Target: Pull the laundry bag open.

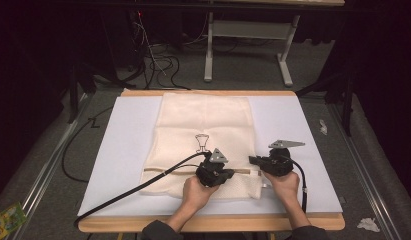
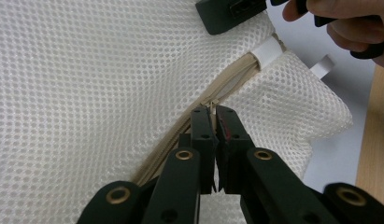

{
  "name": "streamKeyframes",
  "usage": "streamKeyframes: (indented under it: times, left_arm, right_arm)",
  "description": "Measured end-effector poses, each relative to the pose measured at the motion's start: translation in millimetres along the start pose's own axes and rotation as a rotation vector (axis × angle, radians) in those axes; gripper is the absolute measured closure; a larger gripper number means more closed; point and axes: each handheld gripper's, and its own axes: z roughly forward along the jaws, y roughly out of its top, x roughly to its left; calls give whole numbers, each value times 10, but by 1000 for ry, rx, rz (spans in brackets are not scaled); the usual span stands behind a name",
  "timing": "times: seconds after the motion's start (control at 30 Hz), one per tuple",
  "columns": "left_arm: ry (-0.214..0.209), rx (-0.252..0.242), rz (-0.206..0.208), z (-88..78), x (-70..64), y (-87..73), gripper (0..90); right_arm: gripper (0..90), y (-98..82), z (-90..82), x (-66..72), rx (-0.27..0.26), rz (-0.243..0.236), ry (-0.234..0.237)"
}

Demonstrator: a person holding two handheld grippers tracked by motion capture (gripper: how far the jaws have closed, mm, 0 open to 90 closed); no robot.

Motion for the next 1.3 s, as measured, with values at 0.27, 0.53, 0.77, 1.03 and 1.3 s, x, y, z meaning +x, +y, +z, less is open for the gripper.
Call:
streamKeyframes:
  times: [0.27, 0.53, 0.77, 1.03, 1.3]
  left_arm:
    - [-5, -7, -5, -39, 18, -30, 870]
    - [-2, -14, -8, -78, 32, -45, 870]
    - [2, -24, -13, -117, 42, -46, 870]
    - [5, -25, -8, -155, 29, -37, 870]
    - [12, -27, -12, -198, 47, -61, 870]
  right_arm:
    - [875, 2, -4, 2, -1, -4, -6]
    - [875, 2, 4, -6, -1, 4, 2]
    - [875, -4, -4, -16, -1, 8, 4]
    - [875, -10, 4, -23, -3, 10, 2]
    - [875, -22, 14, -37, -1, 20, 3]
